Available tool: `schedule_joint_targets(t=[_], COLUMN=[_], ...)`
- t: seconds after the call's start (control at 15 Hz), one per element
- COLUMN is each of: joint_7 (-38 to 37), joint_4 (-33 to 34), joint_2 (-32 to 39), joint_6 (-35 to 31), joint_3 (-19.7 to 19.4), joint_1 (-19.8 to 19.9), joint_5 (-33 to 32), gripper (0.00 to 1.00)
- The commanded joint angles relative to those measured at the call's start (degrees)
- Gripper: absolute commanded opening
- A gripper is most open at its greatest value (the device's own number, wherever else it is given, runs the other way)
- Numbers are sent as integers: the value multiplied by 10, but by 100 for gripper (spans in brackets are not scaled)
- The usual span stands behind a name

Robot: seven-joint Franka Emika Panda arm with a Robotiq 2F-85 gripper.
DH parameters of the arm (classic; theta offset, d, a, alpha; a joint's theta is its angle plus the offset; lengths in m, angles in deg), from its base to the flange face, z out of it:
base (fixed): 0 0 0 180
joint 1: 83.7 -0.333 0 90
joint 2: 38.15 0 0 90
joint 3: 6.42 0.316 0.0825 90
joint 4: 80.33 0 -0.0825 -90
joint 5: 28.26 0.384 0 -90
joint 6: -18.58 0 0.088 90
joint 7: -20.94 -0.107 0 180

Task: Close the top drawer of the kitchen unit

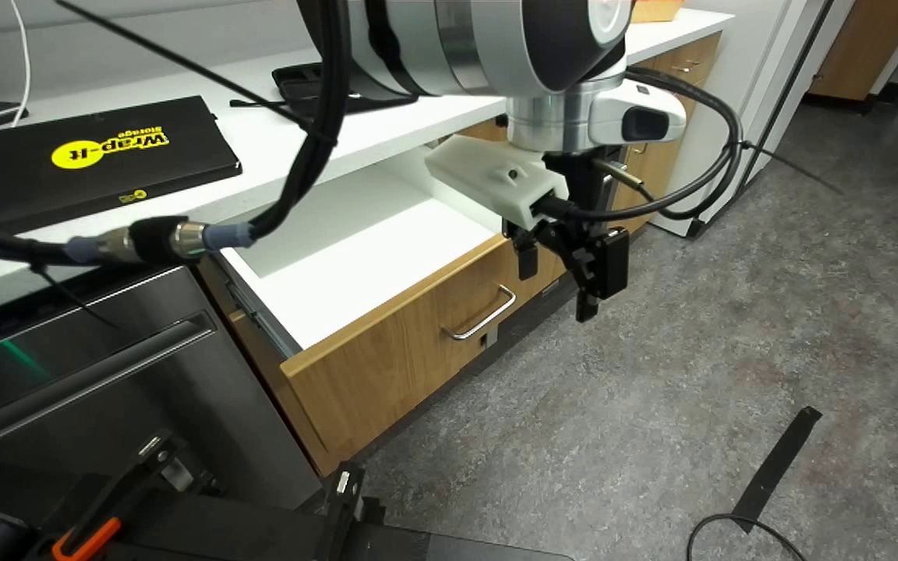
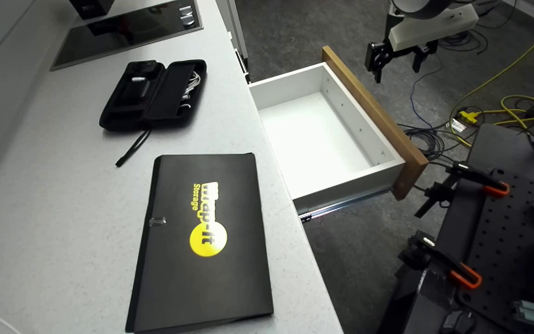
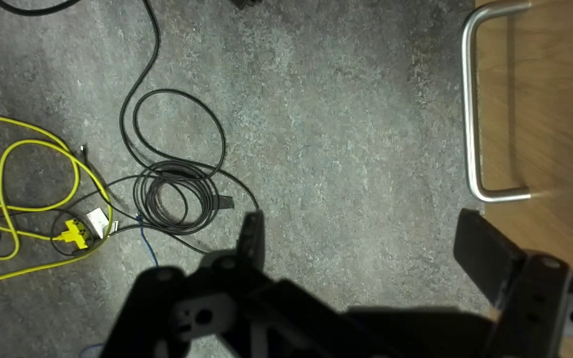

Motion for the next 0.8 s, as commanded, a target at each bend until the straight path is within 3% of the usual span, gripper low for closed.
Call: schedule_joint_targets(t=[0.0,0.53,0.73], joint_7=[-11,-61,-55], joint_4=[9,63,106], joint_2=[29,123,167], joint_6=[-17,-73,-55], joint_3=[-35,-78,-71], joint_1=[-34,-72,-73], joint_5=[3,25,62], gripper=[100,100,100])
